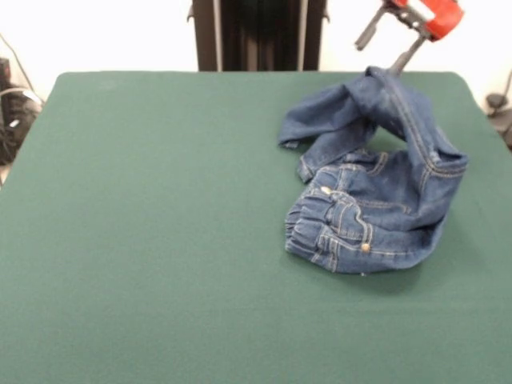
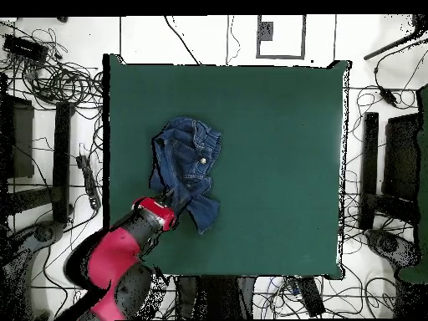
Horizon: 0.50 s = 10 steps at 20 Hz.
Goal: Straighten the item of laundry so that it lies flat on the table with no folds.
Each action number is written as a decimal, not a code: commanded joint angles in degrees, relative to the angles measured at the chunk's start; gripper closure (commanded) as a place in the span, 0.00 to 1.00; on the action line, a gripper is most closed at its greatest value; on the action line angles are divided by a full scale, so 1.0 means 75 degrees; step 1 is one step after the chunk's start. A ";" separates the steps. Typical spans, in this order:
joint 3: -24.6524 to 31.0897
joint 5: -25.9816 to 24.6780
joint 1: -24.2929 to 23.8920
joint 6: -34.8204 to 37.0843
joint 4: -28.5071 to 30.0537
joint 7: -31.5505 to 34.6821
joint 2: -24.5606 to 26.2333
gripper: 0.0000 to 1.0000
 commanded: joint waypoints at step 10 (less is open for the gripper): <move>0.7240 -0.2942 -0.5401 -0.0185 0.1970 0.0652 -0.3632 0.00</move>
